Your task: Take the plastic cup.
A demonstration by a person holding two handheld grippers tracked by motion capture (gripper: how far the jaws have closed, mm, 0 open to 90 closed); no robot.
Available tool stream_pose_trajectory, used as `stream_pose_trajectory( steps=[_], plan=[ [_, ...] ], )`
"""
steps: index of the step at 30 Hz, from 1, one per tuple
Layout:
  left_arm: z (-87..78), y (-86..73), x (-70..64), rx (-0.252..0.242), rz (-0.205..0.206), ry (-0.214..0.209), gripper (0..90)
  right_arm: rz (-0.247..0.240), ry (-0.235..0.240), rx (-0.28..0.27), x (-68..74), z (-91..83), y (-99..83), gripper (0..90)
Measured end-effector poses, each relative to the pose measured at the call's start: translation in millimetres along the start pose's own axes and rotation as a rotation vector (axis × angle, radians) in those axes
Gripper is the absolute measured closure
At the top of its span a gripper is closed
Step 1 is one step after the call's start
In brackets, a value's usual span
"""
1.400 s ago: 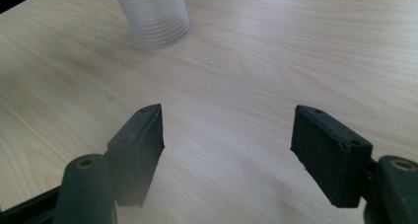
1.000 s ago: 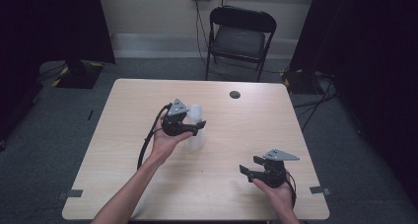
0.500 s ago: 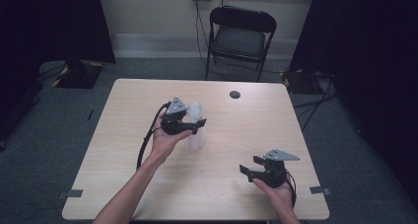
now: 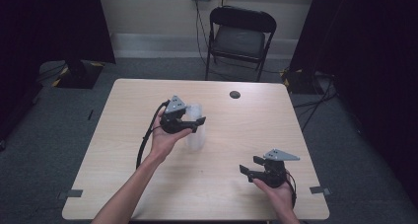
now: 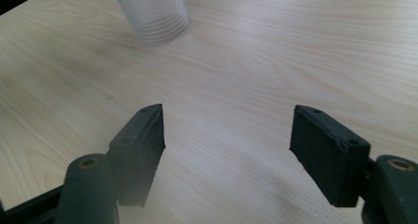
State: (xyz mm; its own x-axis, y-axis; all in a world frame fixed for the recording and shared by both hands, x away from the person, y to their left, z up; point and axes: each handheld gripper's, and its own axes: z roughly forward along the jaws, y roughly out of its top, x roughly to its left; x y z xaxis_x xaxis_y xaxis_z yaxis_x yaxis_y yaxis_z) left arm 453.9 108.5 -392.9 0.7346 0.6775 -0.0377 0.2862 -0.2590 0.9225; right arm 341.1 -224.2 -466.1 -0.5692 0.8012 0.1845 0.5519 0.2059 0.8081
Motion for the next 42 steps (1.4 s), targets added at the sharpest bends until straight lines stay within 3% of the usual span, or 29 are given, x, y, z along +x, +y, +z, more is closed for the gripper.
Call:
stream_pose_trajectory(
  steps=[27, 30, 31, 42],
  plan=[
    [-11.8, 19.5, -5.1, -0.054, -0.009, 0.0, 35.6, 0.0, 0.001, -0.002, 0.1, -0.1, 0.2, 29.1],
    [-14.1, 22.9, -5.5, -0.071, -0.008, -0.004, 35.7, 0.0, 0.001, -0.004, 0.1, -0.5, 0.2, 29.1],
    [-17.0, 24.3, -3.7, -0.084, -0.028, -0.004, 35.9, 0.0, 0.001, -0.004, -0.1, -0.9, 0.2, 29.1],
    [-25.2, 38.4, -5.6, -0.128, -0.015, -0.017, 37.3, -0.001, 0.004, 0.002, -0.3, 0.9, -0.2, 29.1]
  ],
)
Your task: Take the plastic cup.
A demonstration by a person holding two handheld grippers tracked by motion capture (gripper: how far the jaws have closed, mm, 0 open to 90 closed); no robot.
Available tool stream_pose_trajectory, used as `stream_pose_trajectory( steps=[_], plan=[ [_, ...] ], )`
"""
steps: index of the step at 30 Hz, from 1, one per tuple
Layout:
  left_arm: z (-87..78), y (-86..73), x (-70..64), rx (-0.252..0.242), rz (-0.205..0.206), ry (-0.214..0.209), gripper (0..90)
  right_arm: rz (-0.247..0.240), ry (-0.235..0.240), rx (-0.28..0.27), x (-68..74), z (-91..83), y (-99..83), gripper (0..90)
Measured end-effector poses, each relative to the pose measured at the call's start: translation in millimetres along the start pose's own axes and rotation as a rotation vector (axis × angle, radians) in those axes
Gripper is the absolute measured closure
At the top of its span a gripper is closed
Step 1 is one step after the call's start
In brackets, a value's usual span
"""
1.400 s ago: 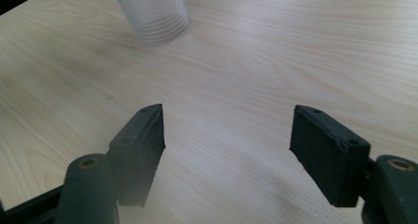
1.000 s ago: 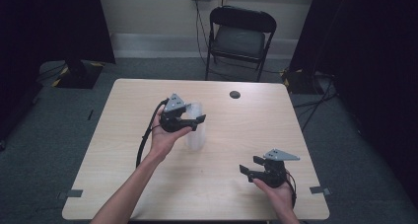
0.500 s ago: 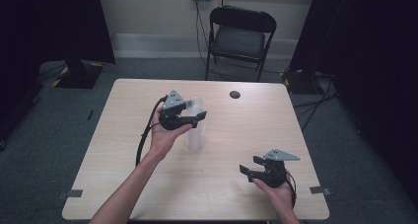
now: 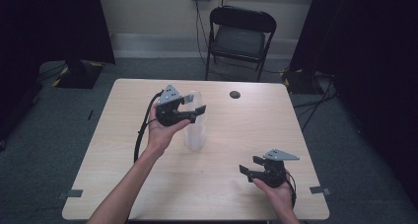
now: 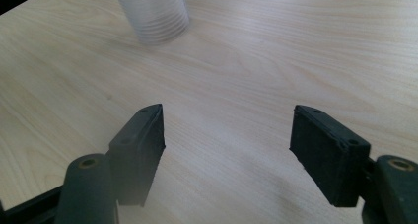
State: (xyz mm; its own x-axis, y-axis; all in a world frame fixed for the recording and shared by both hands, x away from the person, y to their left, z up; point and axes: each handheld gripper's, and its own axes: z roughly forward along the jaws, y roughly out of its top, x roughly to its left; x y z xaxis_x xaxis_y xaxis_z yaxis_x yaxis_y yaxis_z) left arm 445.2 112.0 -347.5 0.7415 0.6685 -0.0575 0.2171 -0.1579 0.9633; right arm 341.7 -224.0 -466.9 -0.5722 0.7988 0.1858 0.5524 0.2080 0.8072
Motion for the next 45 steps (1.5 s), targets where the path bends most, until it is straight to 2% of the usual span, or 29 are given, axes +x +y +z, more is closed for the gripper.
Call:
stream_pose_trajectory(
  steps=[3, 7, 13, 18, 23, 24, 26, 28, 31, 35, 36, 39, 41, 42, 44, 45],
  plan=[
    [0.1, 5.7, -1.5, -0.011, 0.0, 0.015, 37.5, 0.006, -0.005, 0.0, -1.8, -1.9, -1.3, 29.0],
    [-0.8, 11.2, 0.1, -0.013, -0.027, 0.026, 37.7, 0.01, -0.011, -0.002, -2.9, -2.4, -0.5, 29.0],
    [-5.0, 20.7, 2.9, -0.03, -0.036, 0.009, 38.2, 0.005, -0.006, 0.003, -1.3, -0.8, -1.0, 29.1],
    [-10.6, 28.7, 2.1, -0.062, -0.056, -0.005, 38.3, 0.009, -0.011, 0.001, -1.8, -3.3, -1.8, 29.1],
    [-17.7, 32.0, -1.3, -0.091, -0.051, -0.012, 40.3, 0.002, -0.003, -0.007, -0.8, -3.6, -1.8, 29.2],
    [-21.1, 32.5, -4.2, -0.1, -0.04, -0.02, 40.5, 0.0, -0.002, -0.007, -0.3, -4.0, -1.5, 29.6],
    [-23.0, 32.2, -5.8, -0.107, -0.034, -0.024, 40.5, -0.007, -0.003, -0.009, 0.0, -4.2, -1.2, 30.6],
    [-26.4, 31.8, -7.8, -0.116, -0.048, -0.044, 40.5, -0.014, 0.0, -0.01, 1.4, -3.9, -0.9, 32.5],
    [-30.8, 32.2, -8.2, -0.119, -0.043, -0.048, 40.5, -0.021, -0.002, -0.01, 2.6, -3.5, -0.5, 33.3],
    [-38.6, 30.1, -8.4, -0.113, -0.057, -0.053, 40.4, -0.028, -0.001, -0.012, 3.7, -3.1, -0.2, 33.5],
    [-41.7, 27.5, -8.3, -0.112, -0.075, -0.066, 40.4, -0.025, 0.004, -0.009, 4.6, -3.0, 0.0, 33.4],
    [-45.6, 23.8, -8.2, -0.107, -0.07, -0.064, 40.4, -0.031, 0.005, -0.011, 5.4, -2.8, 0.4, 33.4],
    [-50.2, 17.3, -9.1, -0.123, -0.086, -0.06, 40.6, -0.033, 0.006, -0.012, 6.9, -2.4, 1.0, 33.5],
    [-51.5, 14.9, -8.5, -0.115, -0.089, -0.065, 40.7, -0.039, 0.009, -0.012, 7.4, -2.1, 1.2, 33.7],
    [-53.6, 10.6, -8.4, -0.108, -0.102, -0.069, 40.7, -0.039, 0.018, -0.012, 8.4, -1.8, 1.5, 35.2],
    [-55.4, 6.4, -9.0, -0.105, -0.12, -0.069, 40.7, -0.052, 0.039, -0.02, 9.7, -1.8, 1.9, 38.2]
  ],
)
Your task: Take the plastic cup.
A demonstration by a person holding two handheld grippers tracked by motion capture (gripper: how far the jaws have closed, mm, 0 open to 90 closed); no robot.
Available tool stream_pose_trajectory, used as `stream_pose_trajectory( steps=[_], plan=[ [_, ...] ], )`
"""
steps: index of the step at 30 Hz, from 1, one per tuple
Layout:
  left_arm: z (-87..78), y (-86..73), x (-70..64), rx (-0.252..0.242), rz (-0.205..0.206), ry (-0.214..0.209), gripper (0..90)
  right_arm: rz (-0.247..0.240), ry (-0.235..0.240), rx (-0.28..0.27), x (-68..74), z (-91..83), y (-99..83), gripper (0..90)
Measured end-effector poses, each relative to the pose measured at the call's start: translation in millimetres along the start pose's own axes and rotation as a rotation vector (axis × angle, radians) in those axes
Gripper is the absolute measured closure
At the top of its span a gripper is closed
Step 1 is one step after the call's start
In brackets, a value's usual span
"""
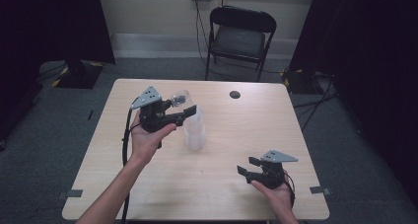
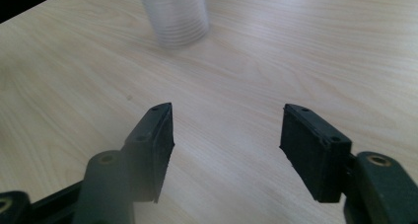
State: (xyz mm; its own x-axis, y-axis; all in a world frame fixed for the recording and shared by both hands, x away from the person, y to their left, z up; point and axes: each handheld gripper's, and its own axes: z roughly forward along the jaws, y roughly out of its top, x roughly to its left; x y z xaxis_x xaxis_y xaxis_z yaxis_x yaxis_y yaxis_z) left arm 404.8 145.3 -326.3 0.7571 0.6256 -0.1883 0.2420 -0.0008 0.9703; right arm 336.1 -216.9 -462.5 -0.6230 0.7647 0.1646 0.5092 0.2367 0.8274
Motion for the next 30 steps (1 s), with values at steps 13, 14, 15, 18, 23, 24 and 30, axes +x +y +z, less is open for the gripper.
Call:
stream_pose_trajectory(
  steps=[13, 14, 15, 18, 23, 24, 30],
  plan=[
    [-18.2, -29.3, 2.8, 0.044, -0.027, 0.019, 40.7, -0.084, 0.064, 0.025, 18.5, 8.1, 2.1, 41.6],
    [-18.2, -29.3, 2.8, 0.044, -0.027, 0.019, 40.7, -0.084, 0.064, 0.025, 18.5, 8.1, 2.1, 41.6],
    [-20.0, -32.1, 1.6, 0.053, -0.024, 0.01, 40.7, -0.1, 0.07, 0.028, 21.1, 8.9, 2.7, 42.0],
    [-21.5, -34.8, -0.2, 0.05, -0.04, -0.009, 40.7, -0.107, 0.073, 0.025, 23.8, 9.5, 2.8, 42.5],
    [-24.6, -46.8, -11.1, 0.074, -0.09, -0.058, 41.1, -0.136, 0.097, 0.007, 38.4, 9.4, 1.7, 46.9],
    [-24.9, -49.3, -12.6, 0.085, -0.1, -0.063, 41.1, -0.134, 0.096, -0.002, 40.6, 9.2, 2.0, 47.1],
    [-25.9, -61.1, -17.2, 0.116, -0.153, -0.087, 43.0, -0.167, 0.091, -0.062, 48.6, 10.0, 3.9, 48.4]
  ],
)
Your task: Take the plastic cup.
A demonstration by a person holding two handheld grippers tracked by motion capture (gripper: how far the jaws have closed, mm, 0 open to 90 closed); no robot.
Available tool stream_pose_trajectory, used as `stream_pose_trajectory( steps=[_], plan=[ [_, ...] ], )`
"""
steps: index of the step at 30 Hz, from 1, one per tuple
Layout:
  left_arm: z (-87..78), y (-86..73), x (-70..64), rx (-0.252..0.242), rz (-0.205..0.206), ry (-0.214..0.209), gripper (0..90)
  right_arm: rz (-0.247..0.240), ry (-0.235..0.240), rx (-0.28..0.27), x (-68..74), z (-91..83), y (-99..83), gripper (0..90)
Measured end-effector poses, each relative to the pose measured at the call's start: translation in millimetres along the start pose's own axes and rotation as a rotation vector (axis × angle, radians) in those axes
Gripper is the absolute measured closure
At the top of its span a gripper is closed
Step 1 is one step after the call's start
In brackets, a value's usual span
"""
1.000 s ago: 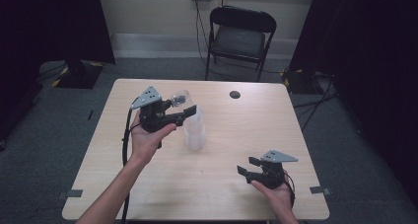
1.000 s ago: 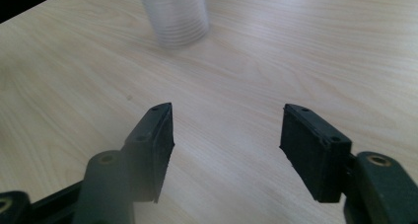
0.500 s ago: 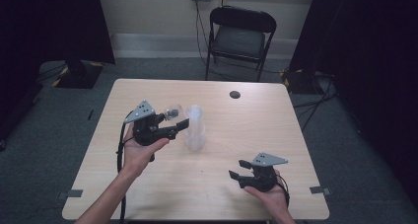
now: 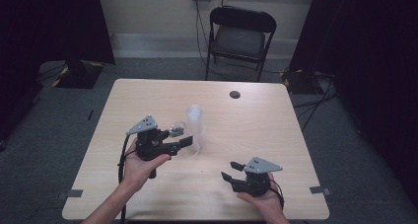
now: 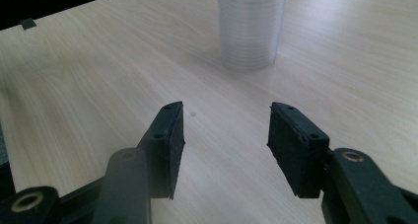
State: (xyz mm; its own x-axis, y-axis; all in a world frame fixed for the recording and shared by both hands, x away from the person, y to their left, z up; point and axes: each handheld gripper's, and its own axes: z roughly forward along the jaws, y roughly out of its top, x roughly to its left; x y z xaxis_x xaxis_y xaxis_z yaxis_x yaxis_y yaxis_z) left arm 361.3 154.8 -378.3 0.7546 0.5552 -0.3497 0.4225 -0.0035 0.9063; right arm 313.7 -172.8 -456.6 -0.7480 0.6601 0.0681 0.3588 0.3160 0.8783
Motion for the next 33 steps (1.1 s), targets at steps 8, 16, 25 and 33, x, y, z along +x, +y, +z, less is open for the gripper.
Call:
stream_pose_trajectory(
  steps=[8, 16, 25, 33],
  plan=[
    [-3.1, -10.0, 3.1, 0.021, -0.095, -0.033, 43.9, -0.071, 0.055, -0.035, 13.7, 14.9, 15.2, 51.3],
    [-6.3, -16.9, 7.7, 0.044, -0.174, -0.056, 44.1, -0.126, 0.09, -0.079, 27.7, 33.5, 33.7, 58.2],
    [-4.1, -19.5, 13.1, 0.031, -0.296, -0.114, 46.7, -0.149, 0.1, -0.143, 37.7, 39.7, 42.2, 64.3],
    [-4.8, -18.1, 12.3, 0.016, -0.356, -0.162, 47.8, -0.199, 0.075, -0.199, 39.8, 35.0, 47.9, 68.8]
  ],
)
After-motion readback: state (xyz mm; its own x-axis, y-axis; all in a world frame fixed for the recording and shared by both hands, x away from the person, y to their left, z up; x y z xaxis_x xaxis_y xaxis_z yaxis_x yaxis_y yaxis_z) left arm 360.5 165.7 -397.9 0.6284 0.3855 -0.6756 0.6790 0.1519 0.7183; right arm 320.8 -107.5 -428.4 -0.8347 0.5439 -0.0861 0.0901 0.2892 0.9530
